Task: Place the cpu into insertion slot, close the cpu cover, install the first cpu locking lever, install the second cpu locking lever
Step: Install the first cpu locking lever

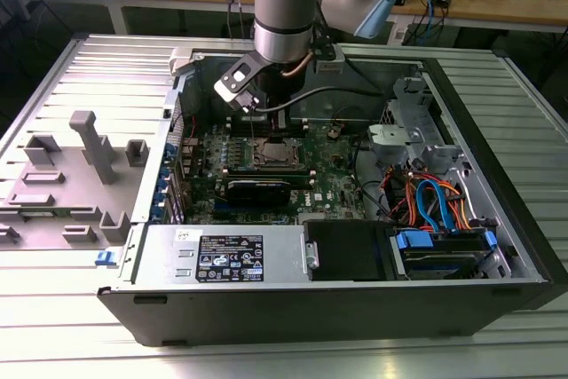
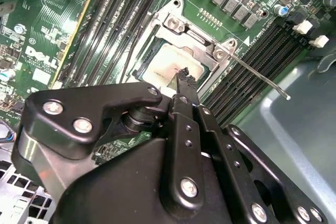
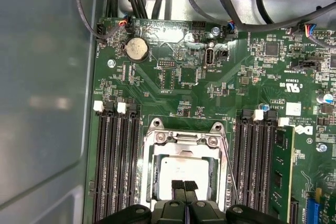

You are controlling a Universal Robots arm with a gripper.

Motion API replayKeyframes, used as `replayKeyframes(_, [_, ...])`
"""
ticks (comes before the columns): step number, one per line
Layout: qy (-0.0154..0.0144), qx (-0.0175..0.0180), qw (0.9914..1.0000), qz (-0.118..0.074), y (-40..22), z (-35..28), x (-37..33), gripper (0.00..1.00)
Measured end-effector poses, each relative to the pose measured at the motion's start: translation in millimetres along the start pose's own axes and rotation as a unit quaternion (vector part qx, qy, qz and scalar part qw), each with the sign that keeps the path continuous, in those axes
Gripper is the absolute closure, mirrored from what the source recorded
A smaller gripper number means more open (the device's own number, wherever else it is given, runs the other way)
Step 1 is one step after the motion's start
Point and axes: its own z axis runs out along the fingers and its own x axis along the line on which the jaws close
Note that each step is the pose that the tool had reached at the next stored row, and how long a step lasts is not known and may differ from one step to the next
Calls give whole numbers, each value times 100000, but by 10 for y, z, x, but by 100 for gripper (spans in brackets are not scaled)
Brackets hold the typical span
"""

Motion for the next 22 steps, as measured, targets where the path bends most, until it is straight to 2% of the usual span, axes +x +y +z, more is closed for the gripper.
replayKeyframes(10, [2, -1, 100000, -1, 0, -72, 2, 89])
replayKeyframes(22, [-2, 1, 100000, 1, 0, -232, 5, 89])
